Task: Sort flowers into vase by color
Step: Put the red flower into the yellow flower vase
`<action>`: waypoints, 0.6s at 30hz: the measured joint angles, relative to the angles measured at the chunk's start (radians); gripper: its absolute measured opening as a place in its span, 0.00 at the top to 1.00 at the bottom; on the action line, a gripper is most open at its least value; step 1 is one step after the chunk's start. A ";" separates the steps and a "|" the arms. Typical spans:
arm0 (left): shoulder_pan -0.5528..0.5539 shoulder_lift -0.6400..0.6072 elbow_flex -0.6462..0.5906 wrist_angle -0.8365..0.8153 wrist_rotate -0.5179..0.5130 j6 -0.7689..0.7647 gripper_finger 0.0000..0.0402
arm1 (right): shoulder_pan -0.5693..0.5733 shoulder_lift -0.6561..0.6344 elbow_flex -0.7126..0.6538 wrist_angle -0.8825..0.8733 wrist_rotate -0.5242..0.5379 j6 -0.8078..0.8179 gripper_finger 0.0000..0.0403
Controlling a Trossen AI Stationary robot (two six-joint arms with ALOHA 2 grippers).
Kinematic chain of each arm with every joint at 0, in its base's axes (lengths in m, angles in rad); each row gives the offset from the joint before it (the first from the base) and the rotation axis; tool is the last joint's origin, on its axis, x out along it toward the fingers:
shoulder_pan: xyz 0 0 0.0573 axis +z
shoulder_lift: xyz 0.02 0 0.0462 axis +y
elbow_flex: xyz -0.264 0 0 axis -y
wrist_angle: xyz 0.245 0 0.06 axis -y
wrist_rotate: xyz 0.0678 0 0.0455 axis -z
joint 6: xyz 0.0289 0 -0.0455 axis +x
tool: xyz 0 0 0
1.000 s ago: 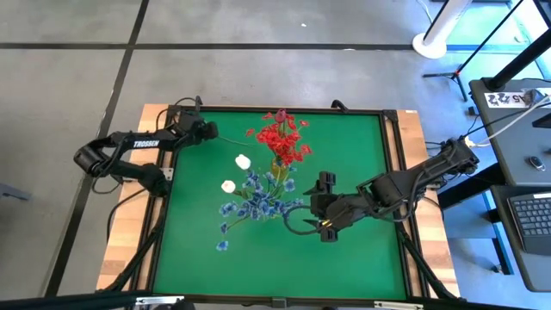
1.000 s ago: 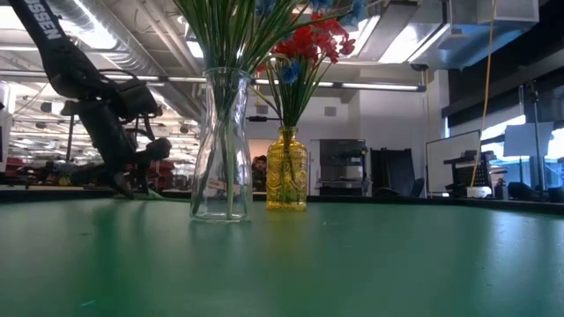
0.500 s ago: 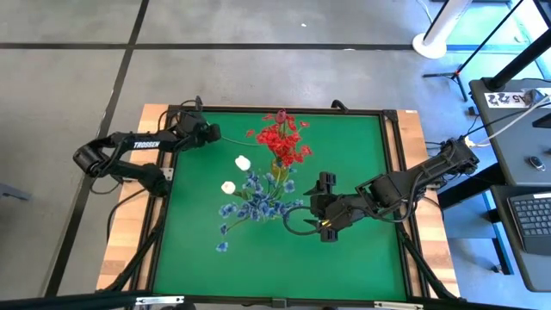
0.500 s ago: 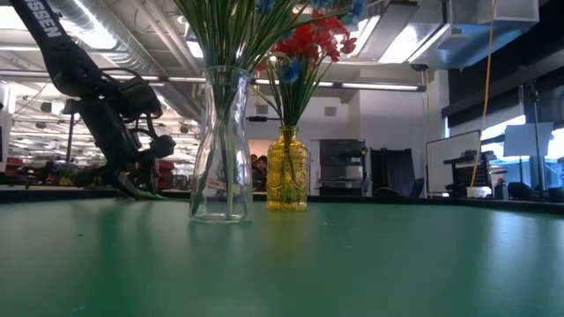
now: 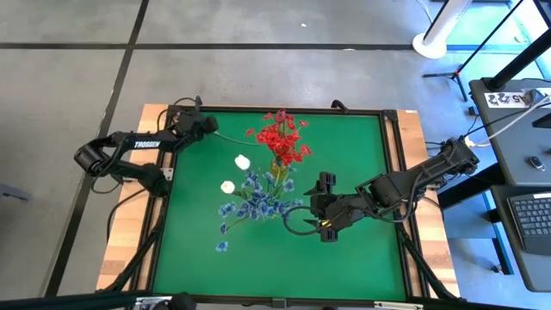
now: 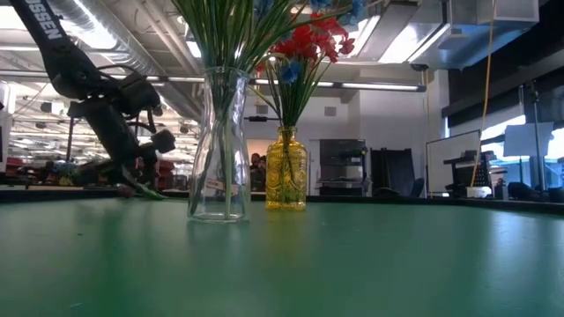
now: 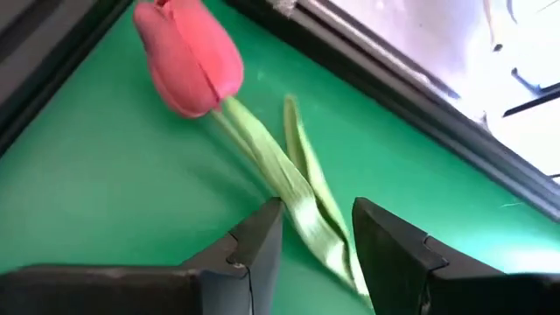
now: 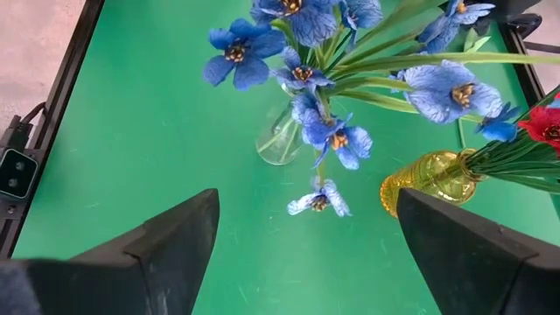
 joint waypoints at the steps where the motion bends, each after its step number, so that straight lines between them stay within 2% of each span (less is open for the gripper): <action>1: 0.001 0.001 0.000 0.009 0.000 -0.004 0.66 | 0.000 0.000 0.000 0.000 0.000 0.000 0.14; 12: 0.045 0.004 0.033 -0.036 0.064 -0.054 0.67 | 0.000 0.000 0.000 0.000 0.000 0.000 0.14; 18: 0.050 0.067 0.095 -0.133 0.075 -0.059 0.74 | 0.000 0.000 0.000 0.000 -0.012 0.000 0.14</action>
